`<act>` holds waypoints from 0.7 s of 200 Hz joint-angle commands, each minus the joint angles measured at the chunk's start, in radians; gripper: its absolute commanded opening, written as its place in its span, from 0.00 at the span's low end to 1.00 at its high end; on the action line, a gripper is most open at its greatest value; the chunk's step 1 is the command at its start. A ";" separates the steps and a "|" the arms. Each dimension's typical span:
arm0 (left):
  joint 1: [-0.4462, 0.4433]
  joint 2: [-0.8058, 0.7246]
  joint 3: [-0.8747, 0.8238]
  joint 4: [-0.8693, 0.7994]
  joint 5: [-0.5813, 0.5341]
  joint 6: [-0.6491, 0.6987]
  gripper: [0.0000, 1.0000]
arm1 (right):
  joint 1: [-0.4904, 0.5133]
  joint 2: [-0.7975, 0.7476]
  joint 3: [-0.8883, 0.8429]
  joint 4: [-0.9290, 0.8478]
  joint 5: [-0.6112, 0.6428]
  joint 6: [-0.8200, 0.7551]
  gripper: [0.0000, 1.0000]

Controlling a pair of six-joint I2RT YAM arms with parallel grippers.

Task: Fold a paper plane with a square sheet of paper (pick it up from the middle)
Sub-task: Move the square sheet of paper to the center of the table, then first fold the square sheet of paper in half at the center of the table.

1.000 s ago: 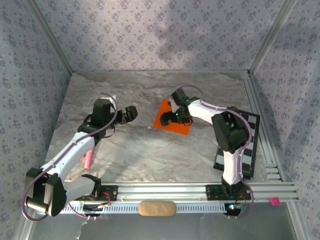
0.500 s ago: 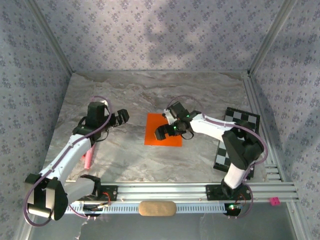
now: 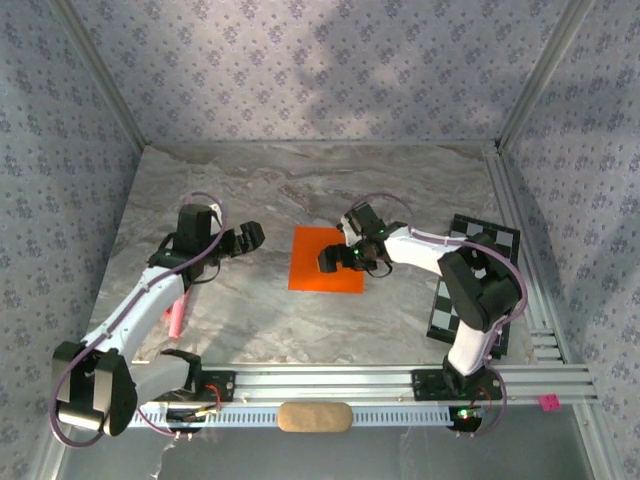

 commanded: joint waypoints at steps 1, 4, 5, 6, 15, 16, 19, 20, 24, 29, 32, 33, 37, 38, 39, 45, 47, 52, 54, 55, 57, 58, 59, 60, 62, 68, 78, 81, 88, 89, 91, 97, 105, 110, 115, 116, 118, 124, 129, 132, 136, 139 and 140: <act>0.001 0.013 -0.005 0.019 0.045 0.004 1.00 | 0.016 0.040 -0.015 -0.036 -0.031 0.009 0.94; 0.000 0.014 -0.003 0.018 0.052 0.006 1.00 | 0.019 0.043 -0.014 -0.040 -0.031 0.007 0.94; 0.001 0.015 -0.003 0.018 0.053 0.007 1.00 | 0.020 0.044 -0.013 -0.041 -0.030 0.006 0.94; 0.001 0.015 -0.002 0.017 0.055 0.008 1.00 | 0.022 0.045 -0.012 -0.042 -0.030 0.004 0.94; 0.000 0.020 0.004 0.013 0.071 0.016 1.00 | 0.037 0.052 -0.009 -0.052 -0.029 -0.015 0.94; 0.000 0.021 0.003 0.014 0.073 0.018 1.00 | 0.039 0.052 -0.009 -0.052 -0.029 -0.016 0.94; -0.001 0.022 0.005 0.013 0.078 0.021 1.00 | 0.045 0.054 -0.008 -0.055 -0.028 -0.022 0.94; 0.000 0.022 0.005 0.014 0.079 0.021 1.00 | 0.047 0.054 -0.007 -0.056 -0.028 -0.025 0.94; 0.000 0.024 0.007 0.013 0.084 0.023 1.00 | 0.055 0.057 -0.007 -0.058 -0.028 -0.032 0.94; 0.000 0.026 0.009 0.012 0.086 0.025 1.00 | 0.062 0.058 -0.007 -0.060 -0.029 -0.040 0.94; 0.000 0.028 0.011 0.010 0.086 0.025 1.00 | 0.068 0.060 -0.007 -0.058 -0.030 -0.047 0.94; 0.000 0.029 0.011 0.009 0.086 0.025 1.00 | 0.071 0.060 -0.007 -0.058 -0.031 -0.048 0.94; 0.000 0.030 0.012 0.007 0.086 0.025 1.00 | 0.078 0.061 -0.010 -0.056 -0.033 -0.054 0.94; 0.000 0.032 0.013 0.006 0.086 0.025 1.00 | 0.079 0.062 -0.010 -0.056 -0.034 -0.055 0.94; 0.000 0.033 0.014 0.006 0.086 0.025 1.00 | 0.081 0.062 -0.009 -0.054 -0.034 -0.056 0.94; 0.000 0.035 0.015 0.004 0.086 0.025 1.00 | 0.088 0.064 -0.013 -0.051 -0.034 -0.061 0.94; 0.000 0.037 0.017 0.005 0.086 0.025 1.00 | 0.091 0.065 -0.013 -0.052 -0.034 -0.062 0.94; 0.000 0.040 0.018 0.004 0.087 0.025 1.00 | 0.095 0.067 -0.014 -0.052 -0.034 -0.062 0.94; 0.000 0.042 0.019 0.003 0.088 0.025 1.00 | 0.098 0.068 -0.016 -0.051 -0.035 -0.065 0.94; 0.000 0.042 0.019 0.003 0.088 0.025 1.00 | 0.100 0.068 -0.016 -0.051 -0.034 -0.065 0.94; 0.000 0.044 0.019 0.003 0.090 0.025 1.00 | 0.102 0.068 -0.016 -0.051 -0.034 -0.065 0.94; 0.000 0.045 0.018 0.003 0.090 0.025 1.00 | 0.102 0.069 -0.017 -0.051 -0.034 -0.065 0.94; 0.000 0.045 0.020 0.003 0.091 0.025 1.00 | 0.103 0.068 -0.017 -0.052 -0.034 -0.064 0.94; 0.000 0.046 0.019 0.002 0.091 0.025 1.00 | 0.104 0.068 -0.017 -0.052 -0.033 -0.064 0.94; 0.000 0.048 0.019 0.002 0.093 0.025 1.00 | 0.105 0.068 -0.017 -0.053 -0.034 -0.063 0.94; -0.002 0.052 0.021 0.003 0.098 0.025 1.00 | 0.108 0.066 -0.018 -0.057 -0.025 -0.057 0.95; -0.005 0.059 0.023 0.004 0.107 0.025 0.99 | 0.112 0.061 -0.019 -0.066 -0.006 -0.039 0.95; -0.006 0.062 0.024 0.004 0.107 0.025 0.99 | 0.112 0.058 -0.018 -0.069 0.001 -0.032 0.95; -0.011 0.069 0.027 0.005 0.112 0.025 0.98 | 0.113 0.052 -0.022 -0.069 0.013 -0.013 0.95; -0.011 0.071 0.027 0.004 0.112 0.025 0.98 | 0.113 0.052 -0.022 -0.069 0.013 -0.013 0.95; -0.013 0.074 0.029 0.003 0.112 0.025 0.98 | 0.115 0.048 -0.023 -0.069 0.017 0.000 0.95; -0.018 0.082 0.033 0.000 0.112 0.025 0.98 | 0.115 0.042 -0.026 -0.070 0.022 0.028 0.95; -0.024 0.096 0.041 -0.006 0.112 0.025 0.97 | 0.113 0.033 -0.036 -0.059 0.021 0.071 0.94; -0.029 0.107 0.047 -0.010 0.113 0.023 0.96 | 0.114 0.027 -0.044 -0.042 0.008 0.095 0.94; -0.034 0.118 0.054 -0.018 0.111 0.022 0.95 | 0.116 0.018 -0.055 -0.020 -0.010 0.118 0.94; -0.035 0.121 0.056 -0.019 0.112 0.023 0.95 | 0.116 0.016 -0.057 -0.014 -0.014 0.122 0.94; -0.037 0.126 0.059 -0.023 0.113 0.021 0.94 | 0.118 0.012 -0.062 -0.003 -0.021 0.130 0.94; -0.045 0.143 0.070 -0.035 0.110 0.020 0.93 | 0.123 -0.005 -0.076 0.028 -0.035 0.153 0.94; -0.051 0.158 0.080 -0.047 0.109 0.021 0.92 | 0.129 -0.021 -0.091 0.058 -0.038 0.173 0.94; -0.055 0.167 0.087 -0.052 0.109 0.020 0.91 | 0.131 -0.032 -0.097 0.070 -0.037 0.182 0.94; -0.062 0.178 0.099 -0.062 0.109 0.022 0.90 | 0.132 -0.042 -0.104 0.084 -0.035 0.192 0.94; -0.065 0.189 0.106 -0.068 0.108 0.023 0.89 | 0.135 -0.056 -0.112 0.094 -0.033 0.202 0.94; -0.067 0.193 0.109 -0.071 0.108 0.023 0.89 | 0.134 -0.058 -0.113 0.097 -0.032 0.204 0.94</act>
